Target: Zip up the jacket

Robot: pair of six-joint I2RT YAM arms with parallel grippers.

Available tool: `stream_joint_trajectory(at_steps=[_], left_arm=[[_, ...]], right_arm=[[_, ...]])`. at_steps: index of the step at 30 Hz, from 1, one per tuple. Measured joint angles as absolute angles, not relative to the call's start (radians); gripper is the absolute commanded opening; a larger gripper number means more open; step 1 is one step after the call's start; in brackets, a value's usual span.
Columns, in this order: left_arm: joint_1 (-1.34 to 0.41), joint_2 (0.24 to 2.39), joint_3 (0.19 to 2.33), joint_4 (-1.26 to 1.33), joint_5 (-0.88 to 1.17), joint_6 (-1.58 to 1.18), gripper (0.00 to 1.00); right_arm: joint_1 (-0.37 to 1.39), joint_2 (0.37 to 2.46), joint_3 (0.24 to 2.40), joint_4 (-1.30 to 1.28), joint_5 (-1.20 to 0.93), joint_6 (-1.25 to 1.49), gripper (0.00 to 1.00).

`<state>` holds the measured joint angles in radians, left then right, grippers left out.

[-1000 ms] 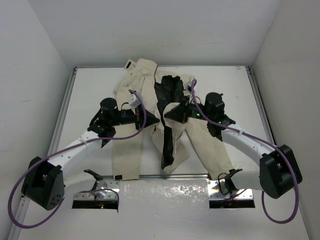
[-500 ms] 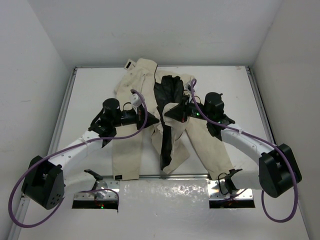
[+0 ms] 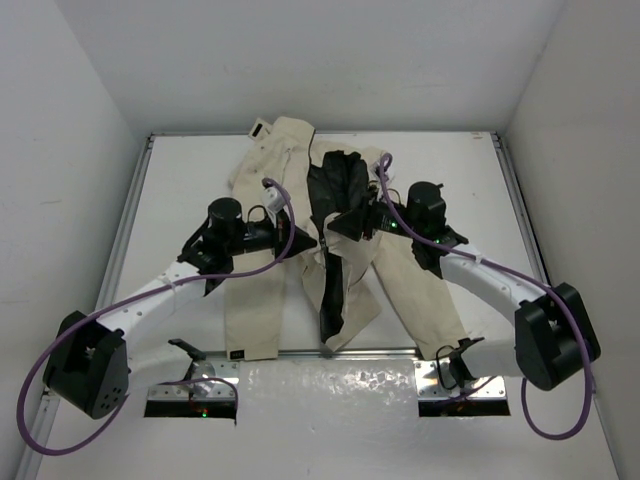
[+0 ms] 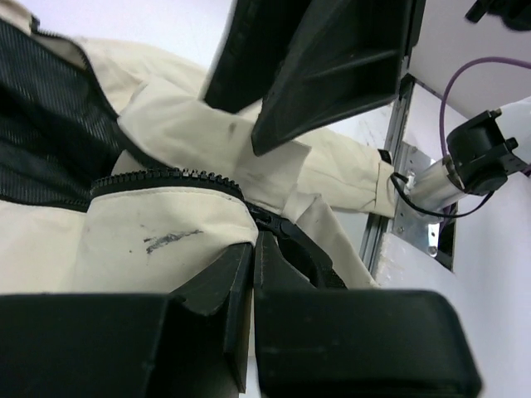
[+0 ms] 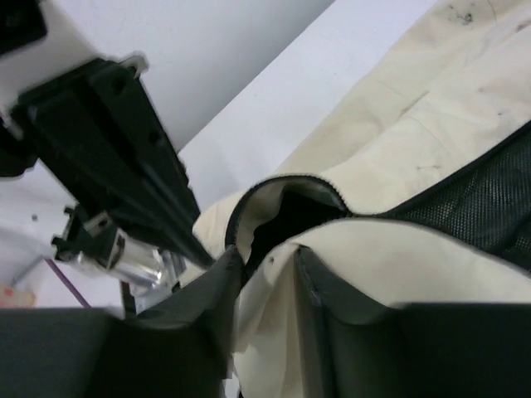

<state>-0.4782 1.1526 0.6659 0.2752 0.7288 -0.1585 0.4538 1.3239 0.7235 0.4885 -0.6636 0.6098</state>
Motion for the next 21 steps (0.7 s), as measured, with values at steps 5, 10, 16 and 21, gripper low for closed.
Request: stream_joint_trajectory(at_steps=[5,10,16,21], left_arm=[[-0.478,1.167,0.654,0.218,0.710,-0.179,0.00],[-0.478,1.188,0.654,0.190,0.708,-0.184,0.00],[-0.478,1.201,0.649,0.191,0.707,-0.185,0.00],[-0.478,1.210,0.640,0.199,0.710,-0.192,0.00]], right_arm=[[0.453,1.361,0.818,0.300,-0.621,0.514,0.55],[0.453,1.311,0.897,0.075,-0.547,0.382,0.61],[0.451,1.180,0.880,-0.063,-0.521,0.377,0.16],[0.524,1.084,0.714,-0.024,-0.507,0.526,0.01]])
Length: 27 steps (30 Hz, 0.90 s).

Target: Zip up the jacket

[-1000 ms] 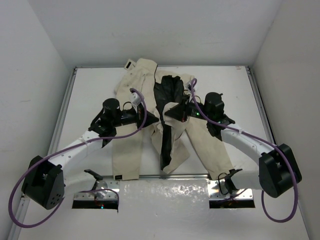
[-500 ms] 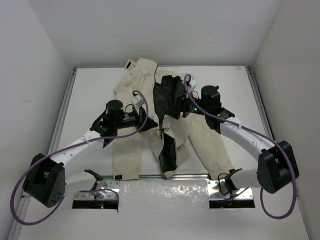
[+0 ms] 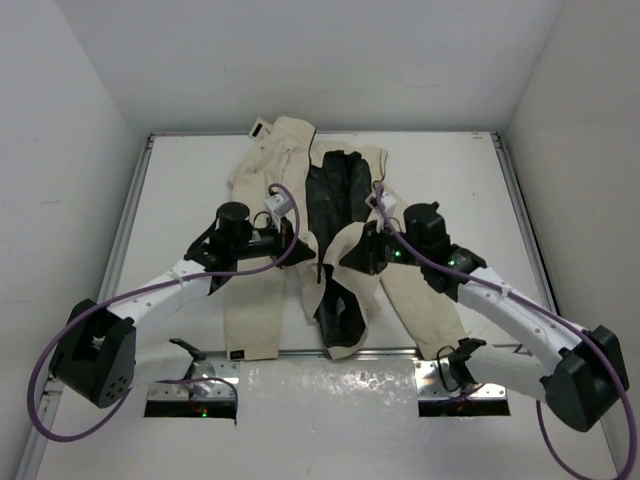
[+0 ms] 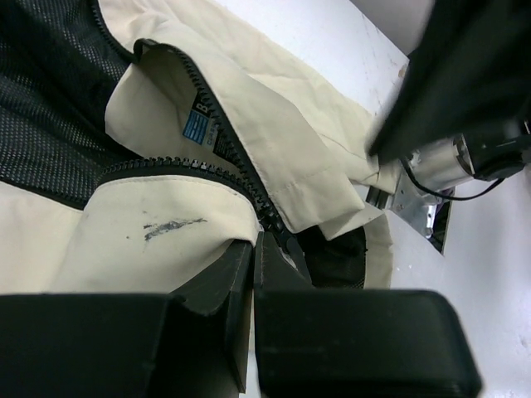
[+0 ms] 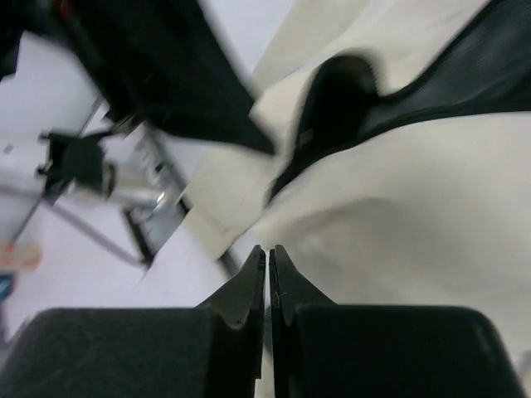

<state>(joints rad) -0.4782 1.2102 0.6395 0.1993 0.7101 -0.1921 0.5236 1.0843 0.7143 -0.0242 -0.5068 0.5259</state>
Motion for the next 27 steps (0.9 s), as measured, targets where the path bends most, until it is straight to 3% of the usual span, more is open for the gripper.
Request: stream_joint_trajectory(at_steps=[8,27], left_arm=[[-0.478,1.217,0.612,0.244,0.720,-0.219,0.00],[-0.478,1.242,0.606,0.296,0.790,-0.267,0.00]], right_arm=[[0.739,1.121,0.669,-0.012,-0.492,0.604,0.00],[0.855,1.247,0.576,0.146,-0.180,0.585,0.00]])
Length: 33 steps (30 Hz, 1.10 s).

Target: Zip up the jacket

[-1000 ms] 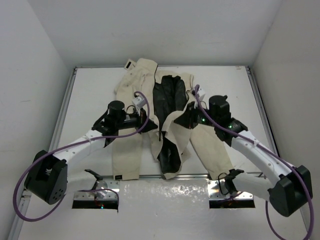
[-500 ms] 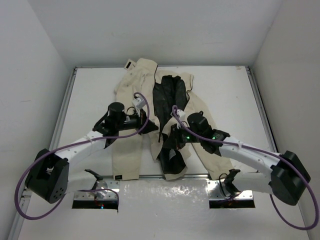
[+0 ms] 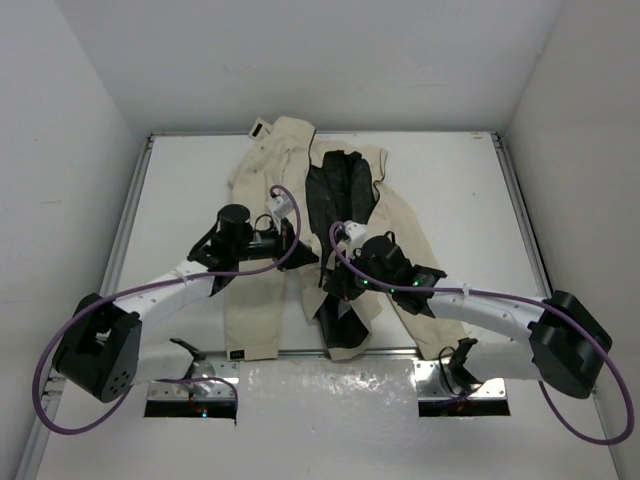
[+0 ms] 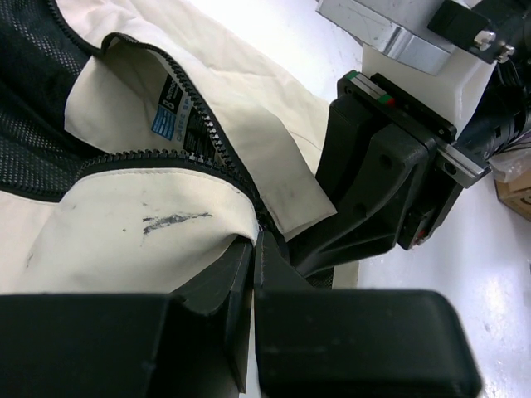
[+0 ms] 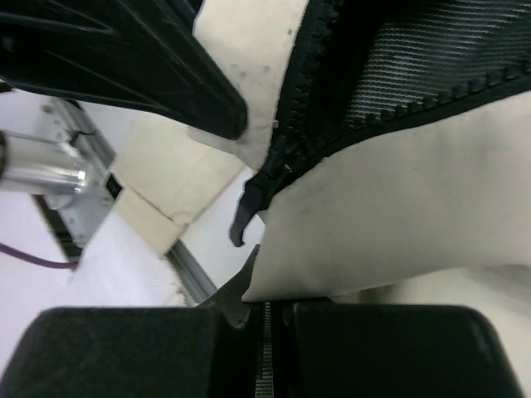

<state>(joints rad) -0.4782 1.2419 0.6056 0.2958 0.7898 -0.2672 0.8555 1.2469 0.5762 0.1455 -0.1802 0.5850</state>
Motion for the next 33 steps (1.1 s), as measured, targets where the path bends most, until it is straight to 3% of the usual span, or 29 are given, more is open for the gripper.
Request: stream_joint_trajectory(at_steps=[10,21,33], left_arm=[[-0.478,1.250,0.606,0.297,0.806,-0.268,0.00],[-0.478,1.262,0.606,0.316,0.814,-0.273,0.00],[-0.478,1.262,0.606,0.334,0.813,-0.279,0.00]], right_arm=[[0.887,1.253,0.595,0.107,-0.077,0.513,0.00],[0.884,1.329,0.556,0.343,-0.131,0.542,0.00],[0.804,1.211,0.411,0.629,-0.062,0.666,0.00]])
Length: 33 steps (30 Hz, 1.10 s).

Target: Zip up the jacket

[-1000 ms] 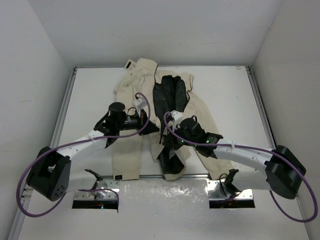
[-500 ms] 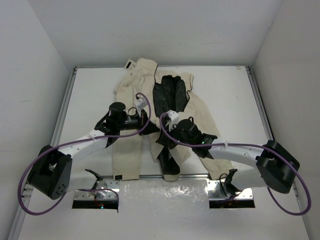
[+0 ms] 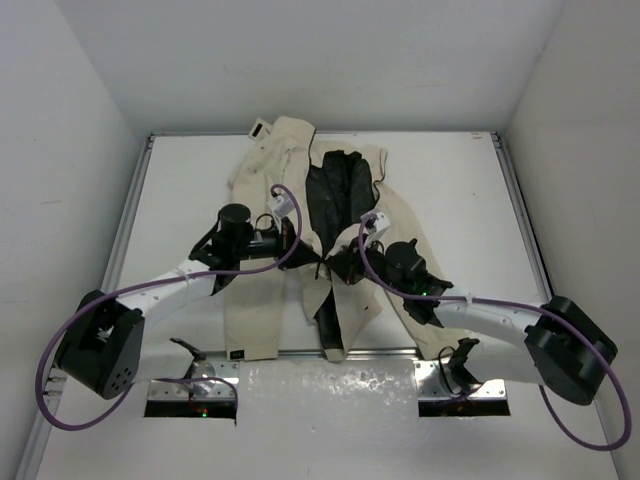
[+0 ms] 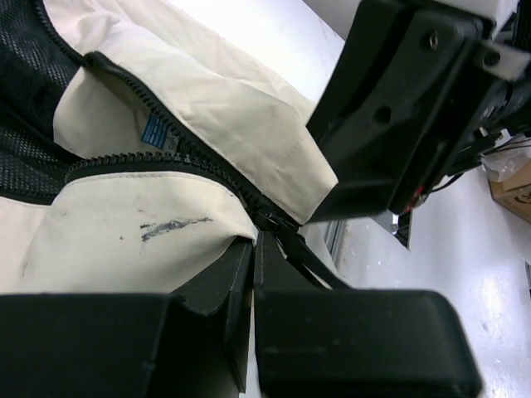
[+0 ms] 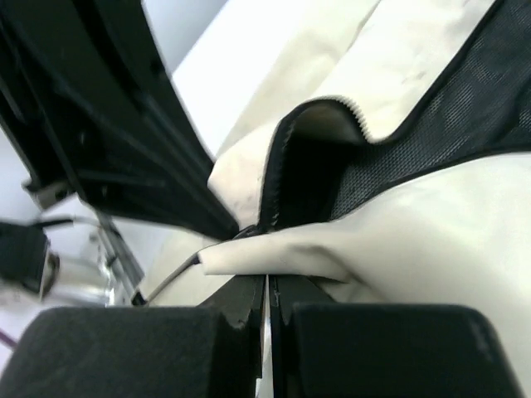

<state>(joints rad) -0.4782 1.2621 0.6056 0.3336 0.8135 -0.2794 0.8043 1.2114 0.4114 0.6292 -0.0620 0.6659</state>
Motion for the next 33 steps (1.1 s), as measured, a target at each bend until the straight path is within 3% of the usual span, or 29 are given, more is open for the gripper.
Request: stream_joint_trajectory(at_steps=[12,16,22,29,33], left_arm=[[-0.476,1.262,0.606,0.359,0.807,-0.287,0.00],[-0.477,1.263,0.606,0.368,0.805,-0.295,0.00],[-0.477,1.264,0.608,0.365,0.822,-0.317,0.00],[-0.477,1.268,0.610,0.363,0.825,-0.329,0.00],[-0.477,1.281,0.622,0.368,0.824,-0.345,0.00]], right_arm=[[0.707,1.290,0.513,0.702,-0.099,0.787,0.00],[0.694,1.291,0.544,0.653,-0.137,0.792,0.08],[0.682,1.249,0.621,0.422,-0.218,0.736,0.17],[0.624,1.188,0.763,0.018,-0.379,0.570,0.18],[0.617,1.168,0.764,-0.083,-0.482,0.542,0.19]])
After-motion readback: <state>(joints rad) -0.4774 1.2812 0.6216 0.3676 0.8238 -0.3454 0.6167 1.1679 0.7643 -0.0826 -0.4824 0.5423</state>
